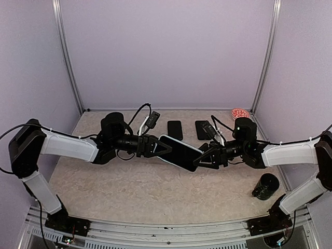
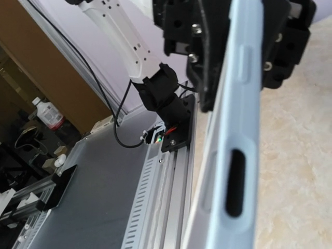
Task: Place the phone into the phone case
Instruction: Press the bottom corners of the phone case.
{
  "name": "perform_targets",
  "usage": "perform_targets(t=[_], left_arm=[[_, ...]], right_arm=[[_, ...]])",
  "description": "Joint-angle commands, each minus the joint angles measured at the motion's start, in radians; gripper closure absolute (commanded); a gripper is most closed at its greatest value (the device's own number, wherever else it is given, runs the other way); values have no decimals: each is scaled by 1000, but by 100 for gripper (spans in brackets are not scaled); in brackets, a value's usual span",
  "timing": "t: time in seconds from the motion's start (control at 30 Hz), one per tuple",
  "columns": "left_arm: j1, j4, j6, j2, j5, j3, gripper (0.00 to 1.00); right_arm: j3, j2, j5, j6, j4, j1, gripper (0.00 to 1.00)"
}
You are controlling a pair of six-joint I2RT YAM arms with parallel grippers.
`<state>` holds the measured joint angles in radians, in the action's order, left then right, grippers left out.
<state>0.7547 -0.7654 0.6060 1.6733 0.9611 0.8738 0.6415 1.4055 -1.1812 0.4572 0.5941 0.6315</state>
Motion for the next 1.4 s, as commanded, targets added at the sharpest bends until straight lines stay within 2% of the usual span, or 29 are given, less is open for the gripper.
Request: perform_targets(t=[0.0,0.37,0.67,0.93,1.2,1.37], left_arm=[[17,-34,1,-26,-119,-19,100],[40,27,-27,-6,-128,23,100],[38,33,-49,-70,-157,-14,100],[40,67,-41,-84,-143,-5,100],[44,51,-51,-82,-155,-11,100],[45,19,-39,-74,-150,-26,100]], right_arm=[[6,-33,-13,-1,15,2,51],[21,-77,25,-51,-74,3,51],[44,13,-45,68,48,3,53],[13,-61,0,18,5,3,52],[19,-45,-36,110,88,3,52],[26,-43,-56,113,82,4,52]])
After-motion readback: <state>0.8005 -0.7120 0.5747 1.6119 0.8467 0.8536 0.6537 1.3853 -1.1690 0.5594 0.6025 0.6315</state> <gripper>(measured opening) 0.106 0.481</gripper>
